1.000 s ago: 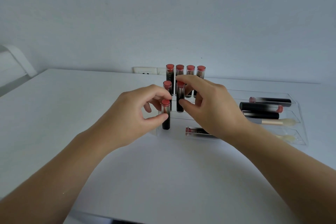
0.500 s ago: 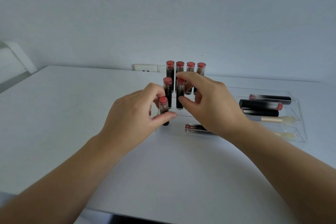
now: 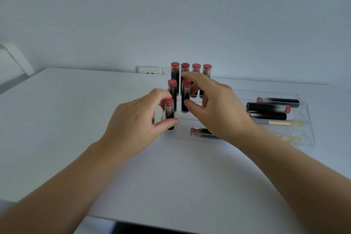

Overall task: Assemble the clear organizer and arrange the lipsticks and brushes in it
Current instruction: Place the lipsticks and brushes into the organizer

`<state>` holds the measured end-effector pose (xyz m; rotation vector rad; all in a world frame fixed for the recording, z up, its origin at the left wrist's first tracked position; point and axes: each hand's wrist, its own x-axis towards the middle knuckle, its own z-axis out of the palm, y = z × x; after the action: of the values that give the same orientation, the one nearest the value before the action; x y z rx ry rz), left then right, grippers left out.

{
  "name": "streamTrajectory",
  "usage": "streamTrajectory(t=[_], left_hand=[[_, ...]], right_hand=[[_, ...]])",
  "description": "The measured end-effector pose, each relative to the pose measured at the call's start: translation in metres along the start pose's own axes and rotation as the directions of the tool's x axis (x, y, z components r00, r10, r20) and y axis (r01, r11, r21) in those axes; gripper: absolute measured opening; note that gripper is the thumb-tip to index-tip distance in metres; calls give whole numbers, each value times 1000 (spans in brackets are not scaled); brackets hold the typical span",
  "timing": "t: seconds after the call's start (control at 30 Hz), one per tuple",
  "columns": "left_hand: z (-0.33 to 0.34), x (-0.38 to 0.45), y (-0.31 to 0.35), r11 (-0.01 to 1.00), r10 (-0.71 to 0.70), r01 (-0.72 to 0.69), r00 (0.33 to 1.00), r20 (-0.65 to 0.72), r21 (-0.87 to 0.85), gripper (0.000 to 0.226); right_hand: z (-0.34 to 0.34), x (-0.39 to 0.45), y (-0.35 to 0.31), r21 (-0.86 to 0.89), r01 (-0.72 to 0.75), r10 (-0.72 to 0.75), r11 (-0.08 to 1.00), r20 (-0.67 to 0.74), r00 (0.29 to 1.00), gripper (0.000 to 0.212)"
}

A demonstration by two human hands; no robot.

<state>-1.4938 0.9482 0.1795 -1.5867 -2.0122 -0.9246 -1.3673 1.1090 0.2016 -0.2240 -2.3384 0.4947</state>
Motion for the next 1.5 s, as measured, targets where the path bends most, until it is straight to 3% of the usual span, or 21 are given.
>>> streamTrajectory(t=[0.13,0.23,0.3,0.37,0.43,0.5,0.6,0.77,0.93,1.23,1.5], left_hand=[[0,-1,-2,997,-54,54,998,11,-58,63],[-2,0,-4,991,-79,72,995,-60,-111,56],[-5,3,-7,982,-108,88,988,-110,-169,46],[-8,10,-10,973,-116,87,985,-130,-212,36],[-13,20,-10,974,-78,50,990,-121,-223,28],[-17,32,-8,980,-10,-6,997,-77,-198,23],[-22,53,-3,982,98,-89,994,43,-164,23],[-27,81,2,984,159,-132,956,248,-119,25],[-23,84,0,988,142,-117,940,309,-97,23],[-21,83,-3,995,103,-94,948,300,-47,25],[-22,88,-4,996,86,-77,935,345,-41,25]], right_hand=[[-2,-1,-2,-10,-31,31,999,36,999,57],[-13,-3,-3,-6,-47,47,999,46,998,56],[-27,-6,-2,-25,-21,22,999,46,999,45],[-41,-7,0,-60,26,-18,998,135,991,27],[-51,-7,0,-101,59,-21,993,339,940,18],[-54,-5,-4,-168,58,46,984,554,831,21],[-53,0,-10,-272,66,152,960,704,694,34],[-53,11,-17,-366,104,224,925,743,630,57],[-49,15,-18,-399,169,242,901,787,568,67],[-48,18,-20,-420,313,213,852,824,525,52],[-48,16,-21,-440,363,204,821,820,534,40]])
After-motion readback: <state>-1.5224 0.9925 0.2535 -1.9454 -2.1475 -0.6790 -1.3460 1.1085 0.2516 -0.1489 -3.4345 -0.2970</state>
